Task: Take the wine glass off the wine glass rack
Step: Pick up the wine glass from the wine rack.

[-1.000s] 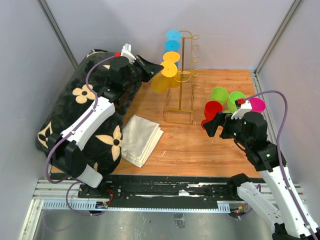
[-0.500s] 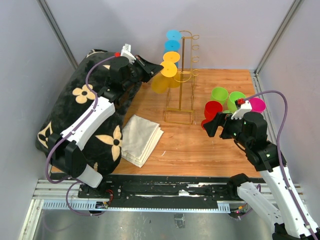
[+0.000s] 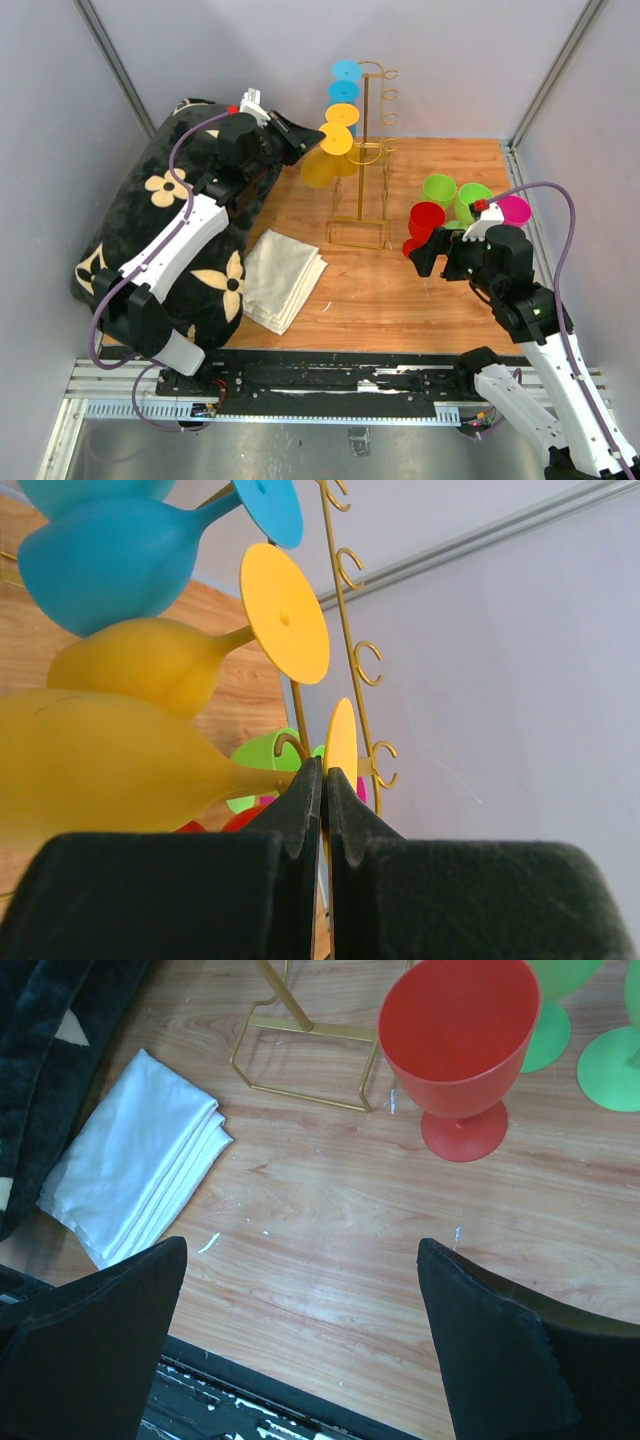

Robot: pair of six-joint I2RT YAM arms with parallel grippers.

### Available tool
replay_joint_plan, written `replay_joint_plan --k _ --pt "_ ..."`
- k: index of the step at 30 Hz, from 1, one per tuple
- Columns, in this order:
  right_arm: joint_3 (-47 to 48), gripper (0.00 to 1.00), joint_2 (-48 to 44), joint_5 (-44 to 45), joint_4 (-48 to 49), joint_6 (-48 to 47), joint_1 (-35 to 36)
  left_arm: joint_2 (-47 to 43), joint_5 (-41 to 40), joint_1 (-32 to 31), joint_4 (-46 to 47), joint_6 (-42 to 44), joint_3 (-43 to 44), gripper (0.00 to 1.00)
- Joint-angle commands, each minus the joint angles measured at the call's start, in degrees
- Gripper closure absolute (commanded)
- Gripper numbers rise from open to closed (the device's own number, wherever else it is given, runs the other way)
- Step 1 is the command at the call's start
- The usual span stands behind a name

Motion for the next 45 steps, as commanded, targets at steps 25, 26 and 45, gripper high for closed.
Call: replay_joint_plan --k 25,26,45 --pt "0.63 0.01 -0.43 0.88 -0.49 -0.15 -0.53 -2.76 -3.18 0.85 -1.48 2.29 3.38 1.0" --pt "0.68 0.01 -0.44 0.86 -0.51 -0.16 -0.54 -2.83 -3.37 0.85 -1.57 2.38 3.43 0.99" --pt "1.19 0.01 -0.45 0.09 0.23 0.26 -0.54 -6.41 -7.03 0.86 -4.58 7.22 2.63 1.0"
